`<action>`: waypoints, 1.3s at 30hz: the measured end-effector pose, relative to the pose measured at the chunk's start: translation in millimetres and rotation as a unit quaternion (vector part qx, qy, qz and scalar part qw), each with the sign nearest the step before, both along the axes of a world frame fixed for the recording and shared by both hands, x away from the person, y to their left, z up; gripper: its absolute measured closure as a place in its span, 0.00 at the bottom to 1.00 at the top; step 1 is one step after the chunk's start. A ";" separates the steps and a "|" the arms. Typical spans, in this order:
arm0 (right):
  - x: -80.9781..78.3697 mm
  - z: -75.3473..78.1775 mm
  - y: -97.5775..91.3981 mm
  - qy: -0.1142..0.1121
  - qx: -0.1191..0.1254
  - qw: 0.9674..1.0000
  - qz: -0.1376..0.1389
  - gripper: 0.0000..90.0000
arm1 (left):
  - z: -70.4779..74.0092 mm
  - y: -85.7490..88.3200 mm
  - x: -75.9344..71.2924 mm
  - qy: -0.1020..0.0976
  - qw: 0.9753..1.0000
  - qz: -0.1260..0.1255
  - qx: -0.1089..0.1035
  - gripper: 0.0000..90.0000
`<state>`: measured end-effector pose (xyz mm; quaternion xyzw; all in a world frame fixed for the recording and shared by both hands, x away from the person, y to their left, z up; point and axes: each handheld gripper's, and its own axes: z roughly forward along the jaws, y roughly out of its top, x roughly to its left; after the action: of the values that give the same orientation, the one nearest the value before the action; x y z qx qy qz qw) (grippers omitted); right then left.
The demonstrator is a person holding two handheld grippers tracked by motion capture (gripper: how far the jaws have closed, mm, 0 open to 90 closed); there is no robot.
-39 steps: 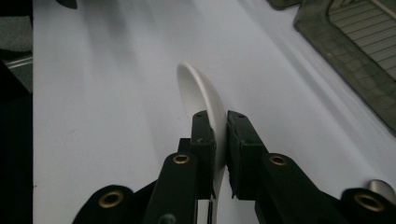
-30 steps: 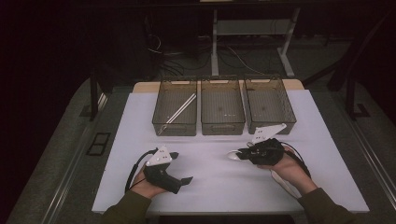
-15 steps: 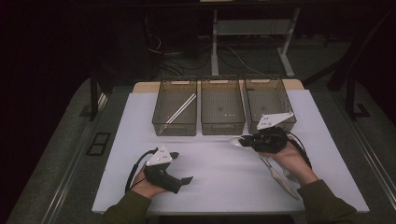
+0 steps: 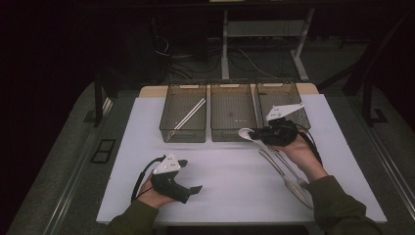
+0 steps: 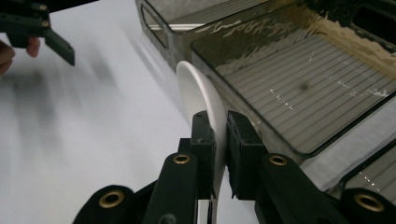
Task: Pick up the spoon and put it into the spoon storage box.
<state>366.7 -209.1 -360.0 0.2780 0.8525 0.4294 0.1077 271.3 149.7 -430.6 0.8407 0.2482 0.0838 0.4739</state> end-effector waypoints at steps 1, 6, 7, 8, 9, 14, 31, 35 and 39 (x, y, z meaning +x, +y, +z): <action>2.2 1.1 0.6 -0.001 0.000 1.000 -0.002 0.91 | 0.0 0.0 0.0 0.000 1.000 0.000 0.000 0.00; 14.6 5.8 4.8 -0.001 -0.003 1.000 -0.008 0.91 | -0.1 -0.4 -0.1 -0.001 1.000 0.000 -0.001 0.00; 17.1 7.0 5.7 -0.001 -0.003 1.000 -0.010 0.91 | -0.1 -0.4 -0.1 -0.001 1.000 0.000 -0.001 0.00; 19.6 8.3 6.8 -0.002 -0.004 1.000 -0.011 0.91 | -0.1 -0.3 -0.1 -0.001 1.000 0.000 -0.001 0.00; 22.1 9.4 8.0 -0.002 -0.004 1.000 -0.012 0.91 | -0.1 -0.3 -0.1 -0.001 1.000 0.000 -0.001 0.00; 34.5 14.7 14.4 -0.004 -0.004 1.000 -0.018 0.91 | -0.2 -0.4 0.0 -0.002 1.000 -0.002 0.000 0.00; 82.9 16.3 45.5 -0.006 -0.012 0.999 -0.035 0.91 | -0.1 -1.7 -0.6 -0.002 1.000 -0.005 -0.008 0.00; 90.8 11.3 53.8 -0.003 -0.016 0.999 -0.046 0.91 | 0.0 -1.9 -0.6 -0.003 1.000 -0.010 -0.002 0.00; 95.9 0.7 57.8 0.006 -0.015 0.998 -0.052 0.91 | -0.5 -3.0 -0.9 -0.003 1.000 -0.010 -0.003 0.00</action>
<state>462.6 -151.3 -359.3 0.3233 0.8436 0.4088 0.1291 270.4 146.7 -431.2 0.8413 0.2384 0.0809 0.4784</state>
